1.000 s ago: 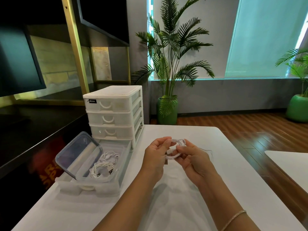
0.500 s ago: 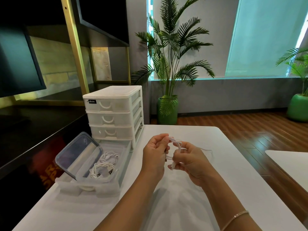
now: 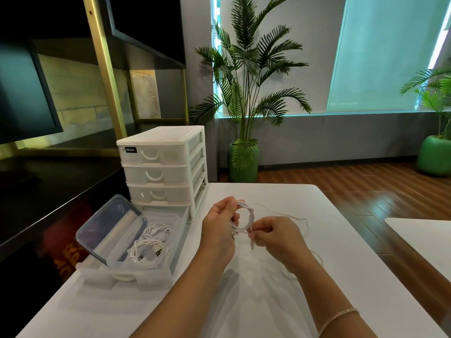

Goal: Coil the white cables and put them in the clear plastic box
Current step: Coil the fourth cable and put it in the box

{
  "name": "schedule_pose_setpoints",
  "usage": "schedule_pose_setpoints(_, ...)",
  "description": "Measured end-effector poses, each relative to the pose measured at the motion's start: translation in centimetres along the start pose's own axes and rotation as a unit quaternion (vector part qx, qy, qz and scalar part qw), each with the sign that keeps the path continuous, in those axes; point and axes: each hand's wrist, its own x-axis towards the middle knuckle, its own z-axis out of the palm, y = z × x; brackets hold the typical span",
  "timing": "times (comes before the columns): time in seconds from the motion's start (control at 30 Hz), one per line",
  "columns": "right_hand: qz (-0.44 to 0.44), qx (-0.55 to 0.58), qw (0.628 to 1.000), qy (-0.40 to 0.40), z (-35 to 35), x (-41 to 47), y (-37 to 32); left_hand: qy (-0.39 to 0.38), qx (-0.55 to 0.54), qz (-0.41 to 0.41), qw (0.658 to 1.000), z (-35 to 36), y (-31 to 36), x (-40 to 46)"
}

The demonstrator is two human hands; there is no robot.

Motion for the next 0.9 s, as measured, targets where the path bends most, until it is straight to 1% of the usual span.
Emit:
schedule_pose_setpoints(0.1,-0.006,0.009,0.999,0.05,0.4,0.0,0.2,-0.021,0.009,-0.032,0.999,0.1,-0.2,0.1)
schedule_pose_setpoints(0.2,-0.018,0.027,0.997,0.068,0.8,0.1,0.2,-0.027,0.025,-0.04,0.998,0.0,-0.5,0.3)
schedule_pose_setpoints(0.33,0.04,0.163,0.983,0.07,0.9,0.3,0.2,-0.017,0.077,-0.03,0.996,0.1,-0.6,0.2)
schedule_pose_setpoints(0.5,0.081,0.269,0.953,0.11,0.8,0.2,0.0,-0.042,0.124,-0.008,0.991,0.4,-0.5,-0.1)
schedule_pose_setpoints(0.7,0.116,0.379,0.914,0.082,0.8,0.0,-0.4,-0.043,0.179,0.039,0.982,0.5,-0.1,-0.3)
schedule_pose_setpoints(0.9,0.117,0.434,0.891,0.06,0.8,0.0,-0.6,-0.018,0.174,0.069,0.982,0.5,0.0,-0.7)
